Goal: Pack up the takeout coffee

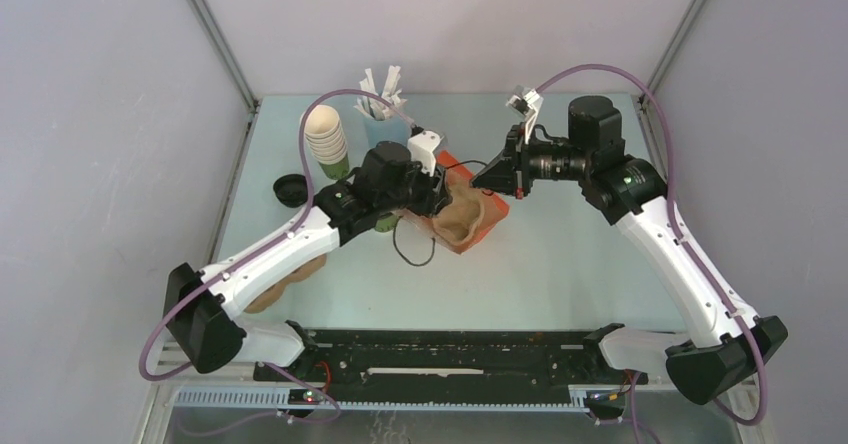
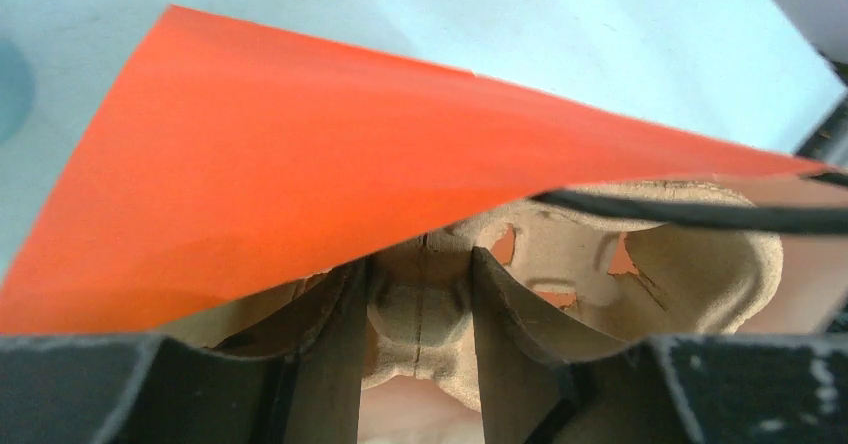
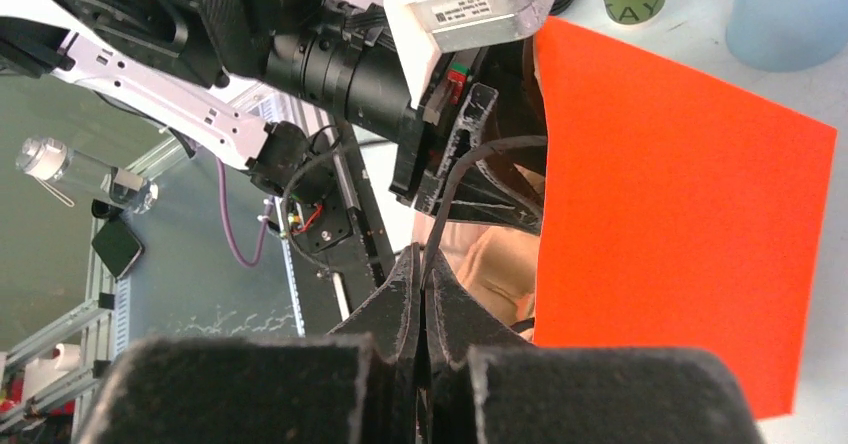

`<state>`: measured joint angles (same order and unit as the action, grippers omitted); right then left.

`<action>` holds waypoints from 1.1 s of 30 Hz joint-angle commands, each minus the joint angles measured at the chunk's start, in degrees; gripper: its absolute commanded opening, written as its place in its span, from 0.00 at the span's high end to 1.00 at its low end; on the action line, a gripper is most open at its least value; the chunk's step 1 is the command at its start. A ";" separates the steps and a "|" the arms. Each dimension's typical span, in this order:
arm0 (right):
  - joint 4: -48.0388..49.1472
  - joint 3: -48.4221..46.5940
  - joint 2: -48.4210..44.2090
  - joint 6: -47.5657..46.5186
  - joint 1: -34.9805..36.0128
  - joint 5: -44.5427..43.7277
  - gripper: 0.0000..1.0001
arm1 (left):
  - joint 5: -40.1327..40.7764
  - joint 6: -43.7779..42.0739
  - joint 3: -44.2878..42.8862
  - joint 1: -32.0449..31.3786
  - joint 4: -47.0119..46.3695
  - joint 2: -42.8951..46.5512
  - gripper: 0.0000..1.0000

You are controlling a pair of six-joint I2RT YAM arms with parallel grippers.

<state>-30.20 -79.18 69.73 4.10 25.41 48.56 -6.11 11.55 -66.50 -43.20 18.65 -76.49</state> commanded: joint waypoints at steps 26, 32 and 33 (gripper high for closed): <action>3.16 4.73 -7.06 8.40 5.09 -8.61 1.00 | 32.69 2.75 6.25 -13.39 -13.34 -9.02 0.72; 2.97 4.69 -7.42 7.93 5.32 -7.76 1.00 | 31.62 2.24 6.63 -13.40 -15.15 -11.47 0.70; 2.83 4.74 -7.50 7.78 5.42 -7.92 1.00 | 31.60 2.17 6.59 -13.40 -15.27 -11.75 0.70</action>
<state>-28.67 -73.95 63.59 13.08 30.11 39.48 23.59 13.52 -61.60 -56.40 4.80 -86.67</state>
